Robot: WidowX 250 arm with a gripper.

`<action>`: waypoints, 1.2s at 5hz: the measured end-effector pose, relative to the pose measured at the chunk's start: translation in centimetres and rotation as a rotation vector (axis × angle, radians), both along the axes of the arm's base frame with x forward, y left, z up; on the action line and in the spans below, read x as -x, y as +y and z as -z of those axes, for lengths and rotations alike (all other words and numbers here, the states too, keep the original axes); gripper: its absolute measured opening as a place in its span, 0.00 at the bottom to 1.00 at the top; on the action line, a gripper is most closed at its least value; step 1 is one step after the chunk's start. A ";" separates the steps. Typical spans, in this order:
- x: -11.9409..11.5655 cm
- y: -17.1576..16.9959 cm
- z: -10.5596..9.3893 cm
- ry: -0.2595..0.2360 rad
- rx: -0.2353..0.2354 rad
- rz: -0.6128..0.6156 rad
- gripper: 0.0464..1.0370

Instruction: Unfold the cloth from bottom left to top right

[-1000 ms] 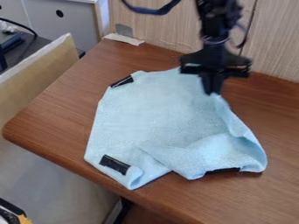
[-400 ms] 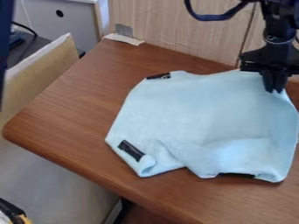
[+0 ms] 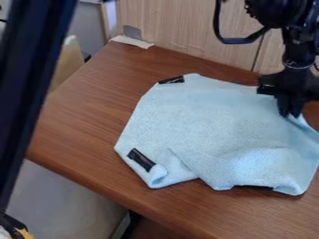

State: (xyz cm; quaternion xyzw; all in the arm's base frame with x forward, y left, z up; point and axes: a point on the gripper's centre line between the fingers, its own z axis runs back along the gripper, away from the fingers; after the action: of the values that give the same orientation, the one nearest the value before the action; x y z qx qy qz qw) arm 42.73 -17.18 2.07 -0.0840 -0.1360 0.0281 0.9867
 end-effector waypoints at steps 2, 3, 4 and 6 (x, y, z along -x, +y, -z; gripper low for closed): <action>0.5 -0.4 1.1 0.028 -0.027 0.012 0.74; 0.5 -0.4 1.0 0.026 -0.027 0.013 0.96; 0.5 -0.4 1.1 0.028 -0.035 0.028 0.97; 0.8 -0.8 -1.2 0.012 -0.010 0.078 0.96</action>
State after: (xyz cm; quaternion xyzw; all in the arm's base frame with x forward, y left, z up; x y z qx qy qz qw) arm 41.97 -17.95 3.24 -0.0842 -0.1270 -0.0105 0.9883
